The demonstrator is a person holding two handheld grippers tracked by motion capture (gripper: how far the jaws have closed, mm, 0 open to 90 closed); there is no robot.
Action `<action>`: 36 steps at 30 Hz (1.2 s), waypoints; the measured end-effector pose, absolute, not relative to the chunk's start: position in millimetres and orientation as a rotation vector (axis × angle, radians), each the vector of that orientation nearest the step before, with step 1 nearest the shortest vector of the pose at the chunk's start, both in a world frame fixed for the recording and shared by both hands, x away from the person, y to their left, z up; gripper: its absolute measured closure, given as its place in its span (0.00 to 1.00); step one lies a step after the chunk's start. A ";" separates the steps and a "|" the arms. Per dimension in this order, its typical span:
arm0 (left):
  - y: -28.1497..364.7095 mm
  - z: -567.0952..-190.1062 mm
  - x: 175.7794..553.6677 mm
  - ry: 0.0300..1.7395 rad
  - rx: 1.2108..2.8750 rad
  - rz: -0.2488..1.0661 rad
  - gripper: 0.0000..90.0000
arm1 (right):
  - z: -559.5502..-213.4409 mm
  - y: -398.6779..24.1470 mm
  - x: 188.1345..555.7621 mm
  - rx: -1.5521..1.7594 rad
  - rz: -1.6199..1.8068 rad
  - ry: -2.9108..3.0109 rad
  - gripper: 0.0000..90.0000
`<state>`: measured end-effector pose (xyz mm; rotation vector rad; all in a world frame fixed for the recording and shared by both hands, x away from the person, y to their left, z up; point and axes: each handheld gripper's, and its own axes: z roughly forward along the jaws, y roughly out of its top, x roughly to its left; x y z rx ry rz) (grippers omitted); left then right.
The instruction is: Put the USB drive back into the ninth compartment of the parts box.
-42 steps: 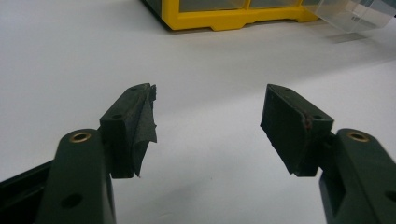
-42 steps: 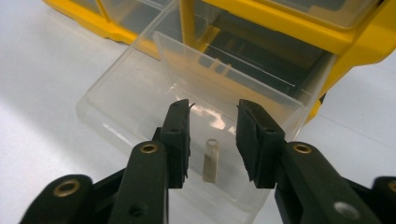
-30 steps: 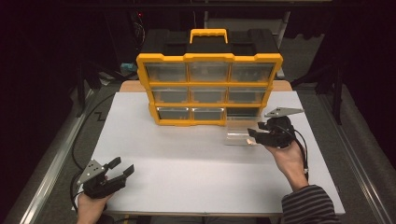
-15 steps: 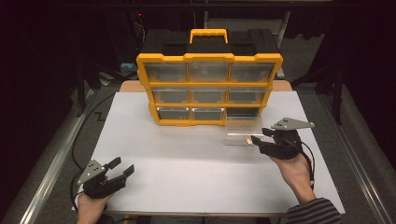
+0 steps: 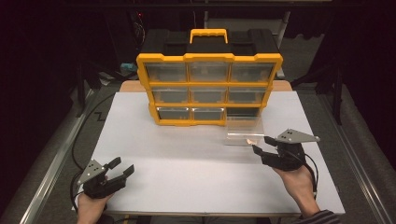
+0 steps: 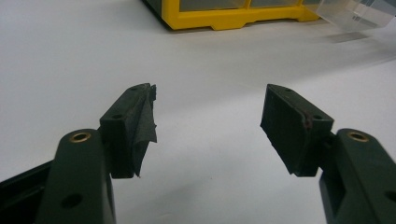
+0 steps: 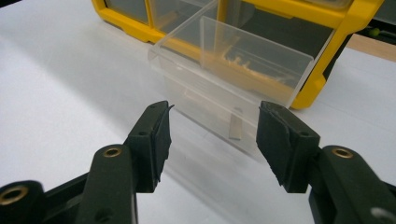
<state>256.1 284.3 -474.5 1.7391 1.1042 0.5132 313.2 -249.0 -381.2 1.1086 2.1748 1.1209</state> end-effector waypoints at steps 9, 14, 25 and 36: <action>284.2 -474.4 256.0 1.105 1.739 0.514 0.39 | -391.2 -254.3 304.4 1.118 1.136 2.165 0.49; 284.2 -474.4 255.9 1.105 1.739 0.514 0.39 | -396.7 -258.3 301.6 1.124 1.144 2.153 0.48; 283.8 -474.6 256.1 1.105 1.741 0.513 0.39 | -408.2 -269.8 295.7 1.153 1.142 2.132 0.46; 283.7 -474.6 256.3 1.106 1.743 0.516 0.39 | -415.3 -283.3 287.9 1.189 1.146 2.100 0.43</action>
